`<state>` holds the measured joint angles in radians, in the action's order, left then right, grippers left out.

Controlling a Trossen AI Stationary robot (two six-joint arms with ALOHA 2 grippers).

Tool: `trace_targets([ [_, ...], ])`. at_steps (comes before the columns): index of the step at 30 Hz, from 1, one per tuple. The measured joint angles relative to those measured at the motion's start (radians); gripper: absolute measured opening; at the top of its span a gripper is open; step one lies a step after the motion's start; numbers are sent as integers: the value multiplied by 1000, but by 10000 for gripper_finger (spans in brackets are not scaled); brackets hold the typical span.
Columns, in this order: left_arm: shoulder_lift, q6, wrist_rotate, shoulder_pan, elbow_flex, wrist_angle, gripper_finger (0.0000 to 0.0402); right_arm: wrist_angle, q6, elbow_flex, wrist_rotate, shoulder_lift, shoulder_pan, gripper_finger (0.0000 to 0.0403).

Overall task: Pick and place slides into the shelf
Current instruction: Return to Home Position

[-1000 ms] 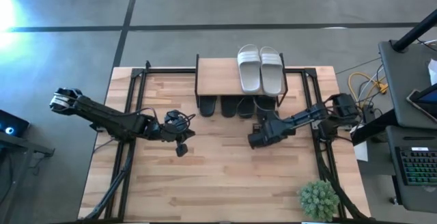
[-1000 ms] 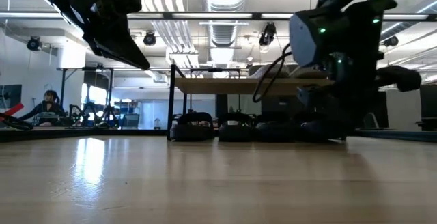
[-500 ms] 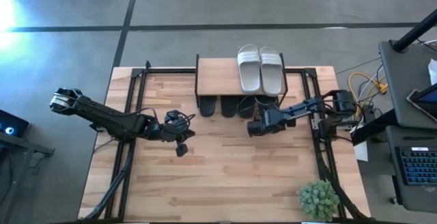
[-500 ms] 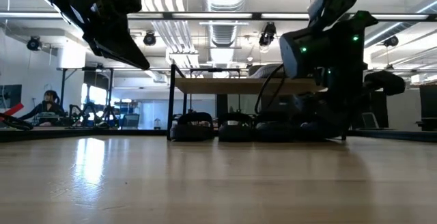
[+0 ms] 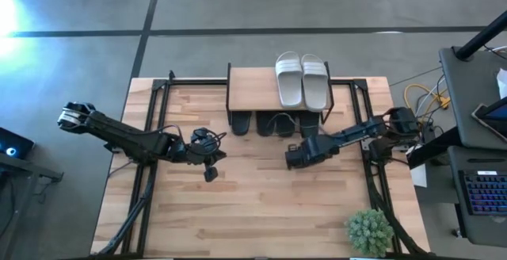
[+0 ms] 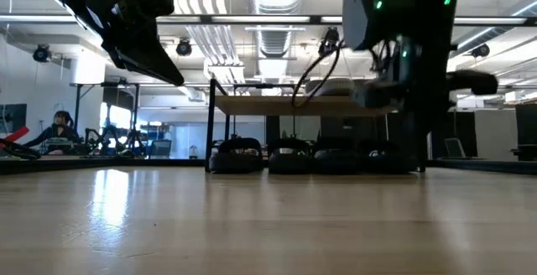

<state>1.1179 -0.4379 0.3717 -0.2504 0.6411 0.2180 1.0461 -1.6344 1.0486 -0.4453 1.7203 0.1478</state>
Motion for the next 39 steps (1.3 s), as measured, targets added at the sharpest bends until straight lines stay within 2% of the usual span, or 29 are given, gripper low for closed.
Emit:
trace_targets([
  [2, 0, 0, 0, 0, 0, 0, 13, 71, -77, 37, -11, -7, 50, 9],
  [7, 0, -26, 0, 1, 0, 0, 13, 364, -398, 165, -67, -12, 207, 9],
  [9, 0, -34, -2, 8, 0, -2, 13, 438, -465, 211, -63, -10, 259, 8],
  [13, 4, 7, -5, 44, 0, -20, 13, 467, -489, 288, 0, -9, 331, 9],
  [16, 18, 63, -47, 88, 2, -43, 13, 458, -488, 342, 34, -9, 364, 9],
  [21, 43, 134, -161, 161, 62, -61, 13, 471, -508, 433, -6, -10, 385, 8],
  [24, 45, 200, -188, 198, 146, -60, 13, 529, -461, 509, -112, -14, 372, 9],
  [27, 45, 264, -188, 225, 238, -42, 13, 521, -330, 566, -213, -41, 338, 9],
  [30, 45, 297, -189, 237, 313, 3, 13, 525, -255, 611, -234, -55, 302, 9],
  [34, 44, 294, -204, 237, 356, 96, 13, 524, -197, 633, -208, -57, 274, 9],
  [36, 32, 283, -284, 238, 364, 130, 13, 494, -144, 646, -182, -61, 272, 9],
  [39, -1, 240, -462, 237, 388, 107, 13, 366, 40, 687, -191, -61, 297, 9],
])
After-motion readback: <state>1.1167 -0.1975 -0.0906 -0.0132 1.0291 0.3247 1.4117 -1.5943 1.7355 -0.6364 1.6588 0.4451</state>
